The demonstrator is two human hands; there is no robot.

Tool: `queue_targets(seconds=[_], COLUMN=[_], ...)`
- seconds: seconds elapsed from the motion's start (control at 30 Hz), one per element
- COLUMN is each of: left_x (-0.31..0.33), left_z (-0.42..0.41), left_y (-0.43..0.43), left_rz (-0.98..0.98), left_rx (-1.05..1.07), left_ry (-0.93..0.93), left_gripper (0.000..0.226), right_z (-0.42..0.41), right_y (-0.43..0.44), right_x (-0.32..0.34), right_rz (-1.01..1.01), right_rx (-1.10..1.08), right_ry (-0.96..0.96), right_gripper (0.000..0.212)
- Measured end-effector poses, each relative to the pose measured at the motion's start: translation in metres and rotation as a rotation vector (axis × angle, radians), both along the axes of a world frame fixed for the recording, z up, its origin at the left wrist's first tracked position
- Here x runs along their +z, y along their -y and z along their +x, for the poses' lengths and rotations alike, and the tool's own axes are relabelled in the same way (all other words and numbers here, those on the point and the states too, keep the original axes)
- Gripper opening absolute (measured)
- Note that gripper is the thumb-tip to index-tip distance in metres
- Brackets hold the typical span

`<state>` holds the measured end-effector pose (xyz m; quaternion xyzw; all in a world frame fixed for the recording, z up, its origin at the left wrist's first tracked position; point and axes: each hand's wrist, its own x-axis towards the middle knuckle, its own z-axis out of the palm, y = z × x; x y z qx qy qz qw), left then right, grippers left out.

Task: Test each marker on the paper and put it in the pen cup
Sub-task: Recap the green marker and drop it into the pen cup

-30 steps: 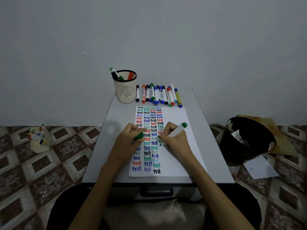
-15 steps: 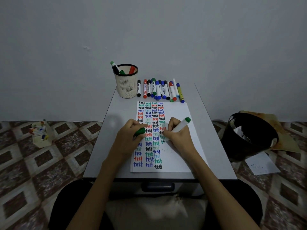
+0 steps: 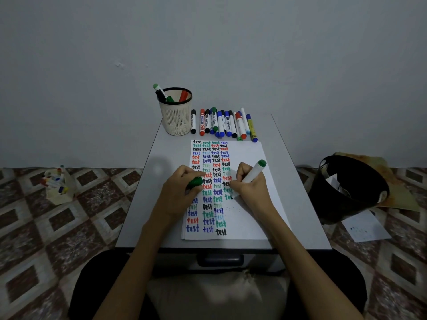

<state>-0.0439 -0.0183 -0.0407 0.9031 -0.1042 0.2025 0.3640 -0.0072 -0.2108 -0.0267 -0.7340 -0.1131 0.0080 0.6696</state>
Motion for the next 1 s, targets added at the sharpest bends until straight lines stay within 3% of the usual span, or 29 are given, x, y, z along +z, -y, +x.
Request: queue_targets(seconds=[0.63, 0.83, 1.0], left_x=[-0.002, 0.001, 0.005], left_z=[0.000, -0.004, -0.004], left_y=[0.000, 0.002, 0.000], left_rz=[-0.003, -0.045, -0.055], left_rx=[0.013, 0.000, -0.053], left_ry=[0.018, 0.035, 0.060], left_gripper=[0.029, 0.025, 0.029], right_z=[0.002, 0.001, 0.000], right_y=[0.000, 0.009, 0.013], right_x=[-0.001, 0.006, 0.009], right_rz=[0.019, 0.433, 0.627], right_rx=[0.011, -0.066, 0.159], right_ry=[-0.022, -0.074, -0.175], right_gripper=[0.026, 0.029, 0.011])
